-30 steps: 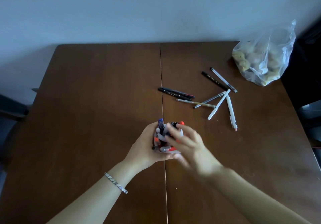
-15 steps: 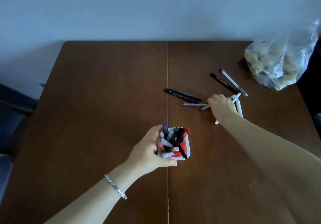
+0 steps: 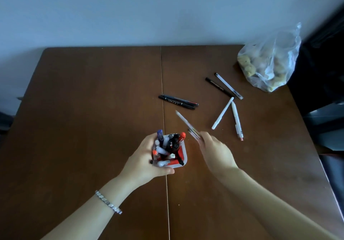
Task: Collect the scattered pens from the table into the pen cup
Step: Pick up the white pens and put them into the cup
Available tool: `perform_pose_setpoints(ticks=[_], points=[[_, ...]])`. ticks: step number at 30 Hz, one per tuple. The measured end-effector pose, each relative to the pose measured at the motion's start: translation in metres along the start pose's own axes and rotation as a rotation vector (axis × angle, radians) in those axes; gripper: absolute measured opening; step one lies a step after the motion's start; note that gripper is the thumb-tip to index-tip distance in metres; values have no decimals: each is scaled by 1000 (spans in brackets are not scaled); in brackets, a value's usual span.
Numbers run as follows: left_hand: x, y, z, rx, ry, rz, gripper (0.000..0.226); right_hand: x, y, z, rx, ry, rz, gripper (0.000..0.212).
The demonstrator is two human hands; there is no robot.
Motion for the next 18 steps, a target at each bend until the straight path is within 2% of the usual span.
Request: perform_pose_setpoints(ticks=[3,6,8,10,14,18], points=[[-2,-1,3,2,-11,-6,80,33,-11,-39,-278,-257,141,19],[-2,-1,2,-8,-29,-14,78,51,-11,-64,-637,-476,151,27],[-2,-1,0,-5,-41,-19,75,57,-7,-73,-785,-505,132,22],[-2,-1,-1,-14,-48,-14,73,57,-2,-76,-834,-479,129,30],[-3,-2,-4,-37,-69,-12,69,60,-9,-72,-964,-489,216,41],[-3,-2,-4,-30,-61,-10,67,63,-20,-61,-1217,-501,258,39]])
Point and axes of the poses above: each hand's wrist, its own x-axis away from the middle knuckle, its own y-axis out of the back of the hand, z = x × y, the point moved 6 cm from there along -x, towards the middle knuckle, and after that the axes turned 5 degrees about z, right-handed, at the moved point
